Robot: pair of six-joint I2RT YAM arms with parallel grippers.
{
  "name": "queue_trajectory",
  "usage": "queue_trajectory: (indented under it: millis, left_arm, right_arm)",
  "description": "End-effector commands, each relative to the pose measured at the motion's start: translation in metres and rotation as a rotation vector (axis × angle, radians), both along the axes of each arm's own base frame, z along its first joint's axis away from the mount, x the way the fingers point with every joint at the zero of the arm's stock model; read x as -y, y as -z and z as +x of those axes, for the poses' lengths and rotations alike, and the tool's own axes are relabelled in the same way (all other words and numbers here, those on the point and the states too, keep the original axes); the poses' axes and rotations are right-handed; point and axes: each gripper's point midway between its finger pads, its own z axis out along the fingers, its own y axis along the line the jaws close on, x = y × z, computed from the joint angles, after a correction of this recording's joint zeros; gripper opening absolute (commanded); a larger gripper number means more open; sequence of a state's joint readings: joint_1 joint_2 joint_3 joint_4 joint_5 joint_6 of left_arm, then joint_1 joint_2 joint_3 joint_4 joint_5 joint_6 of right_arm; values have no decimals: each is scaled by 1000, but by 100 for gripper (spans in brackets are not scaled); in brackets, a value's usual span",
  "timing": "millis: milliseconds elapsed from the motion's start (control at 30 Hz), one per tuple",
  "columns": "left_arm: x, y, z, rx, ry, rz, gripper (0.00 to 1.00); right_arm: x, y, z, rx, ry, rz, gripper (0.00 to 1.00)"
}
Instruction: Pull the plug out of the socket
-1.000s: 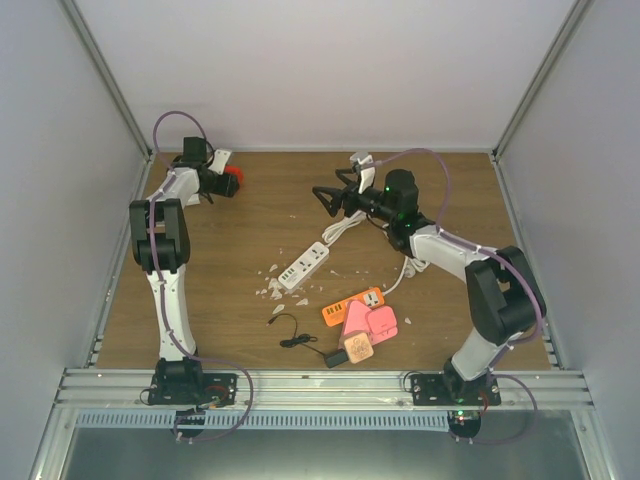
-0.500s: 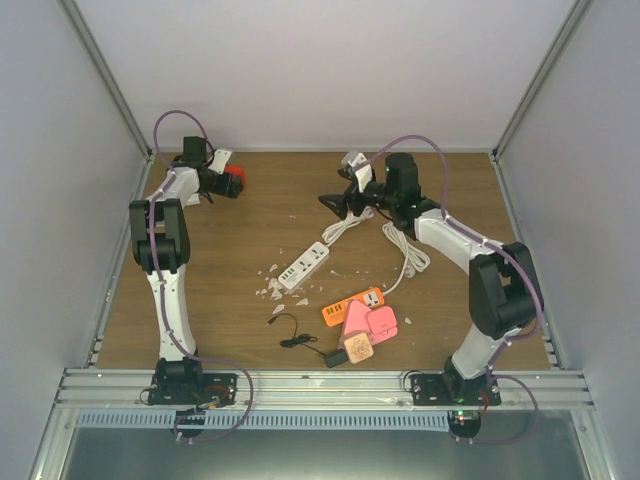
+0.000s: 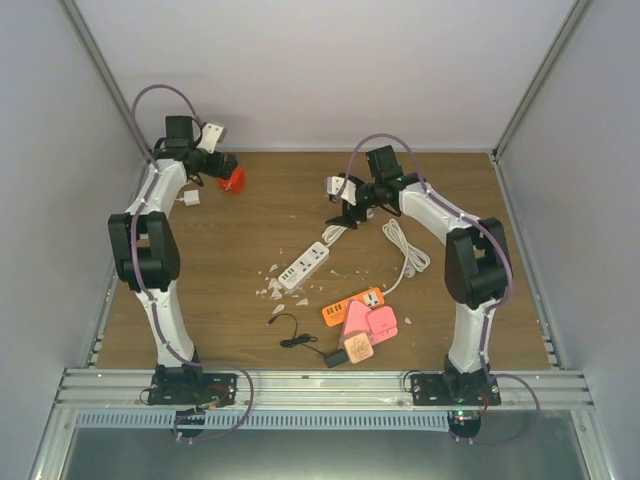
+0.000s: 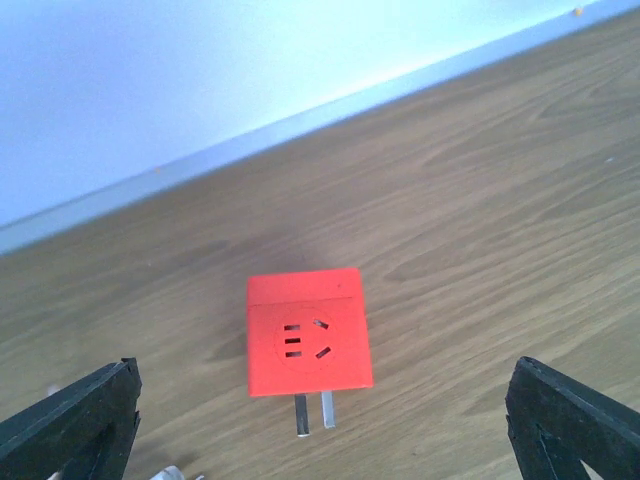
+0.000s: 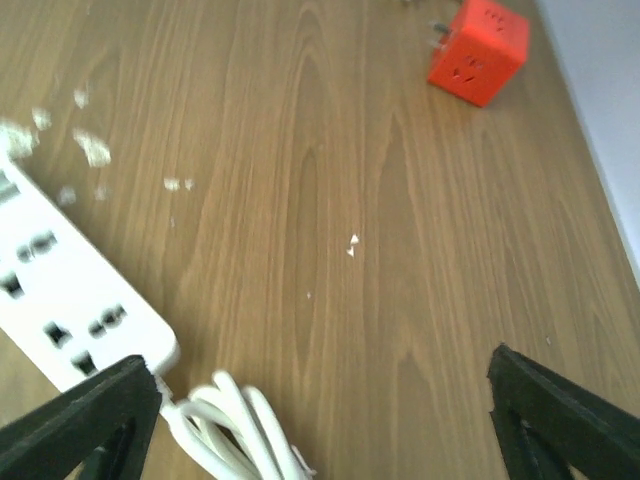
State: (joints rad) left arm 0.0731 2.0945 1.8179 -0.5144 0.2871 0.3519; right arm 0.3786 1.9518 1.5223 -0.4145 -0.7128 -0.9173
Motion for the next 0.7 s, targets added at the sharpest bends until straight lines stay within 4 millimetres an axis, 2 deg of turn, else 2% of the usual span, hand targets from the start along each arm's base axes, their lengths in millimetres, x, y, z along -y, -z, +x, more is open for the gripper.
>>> queue_trajectory:
  millis: [0,100,367,500,667]
  left_arm:
    - [6,-32,-9,77,34,-16,99]
    - [10,-39,-17,83,43,-37,99]
    - [21,-47,-35,71,69,-97,99]
    - [25,-45,-42,59,76,-122,99]
    - [26,-42,-47,46,72,-131,99]
  right_arm:
    - [17,35,-7,73,-181,-186,85]
    - [22,48,-5,116,-247,-250,78]
    - [27,81,8,135,-324,-353,66]
    - [26,94,18,140,-320,-373,63]
    - [24,109,21,138,-332,-397,56]
